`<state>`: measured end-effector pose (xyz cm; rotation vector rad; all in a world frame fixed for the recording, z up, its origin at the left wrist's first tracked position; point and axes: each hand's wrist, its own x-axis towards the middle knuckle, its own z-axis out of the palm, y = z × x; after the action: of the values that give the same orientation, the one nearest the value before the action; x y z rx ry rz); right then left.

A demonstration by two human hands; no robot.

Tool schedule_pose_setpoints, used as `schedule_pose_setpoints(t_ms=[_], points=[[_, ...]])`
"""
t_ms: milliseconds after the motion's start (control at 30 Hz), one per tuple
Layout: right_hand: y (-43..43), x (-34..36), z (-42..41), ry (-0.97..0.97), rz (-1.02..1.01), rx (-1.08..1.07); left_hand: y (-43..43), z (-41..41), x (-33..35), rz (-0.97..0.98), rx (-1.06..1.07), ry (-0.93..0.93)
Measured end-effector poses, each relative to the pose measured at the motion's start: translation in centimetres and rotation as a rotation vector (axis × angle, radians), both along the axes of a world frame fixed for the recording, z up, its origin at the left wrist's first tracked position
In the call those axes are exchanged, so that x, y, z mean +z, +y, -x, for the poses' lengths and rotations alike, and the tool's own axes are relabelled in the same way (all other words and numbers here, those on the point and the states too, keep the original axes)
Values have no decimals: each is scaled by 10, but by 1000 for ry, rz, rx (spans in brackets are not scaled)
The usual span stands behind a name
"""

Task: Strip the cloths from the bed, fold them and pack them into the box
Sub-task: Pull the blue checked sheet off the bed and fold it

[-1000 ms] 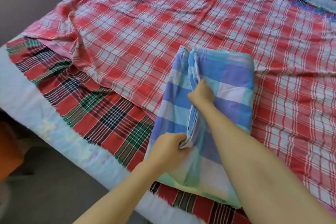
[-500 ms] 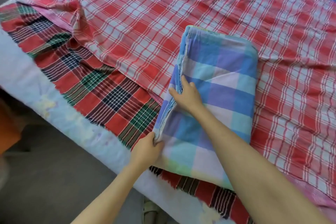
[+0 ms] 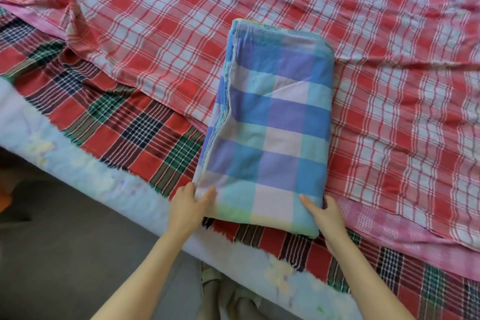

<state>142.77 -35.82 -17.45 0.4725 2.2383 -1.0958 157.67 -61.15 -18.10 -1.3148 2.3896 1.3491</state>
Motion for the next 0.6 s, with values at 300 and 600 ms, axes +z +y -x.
schedule_pose_setpoints(t_ms=[300, 600], points=[[5, 17, -9, 122, 1, 28, 16, 13, 37, 178, 112, -102], [78, 128, -71, -98, 94, 101, 58, -67, 127, 51, 67, -251]])
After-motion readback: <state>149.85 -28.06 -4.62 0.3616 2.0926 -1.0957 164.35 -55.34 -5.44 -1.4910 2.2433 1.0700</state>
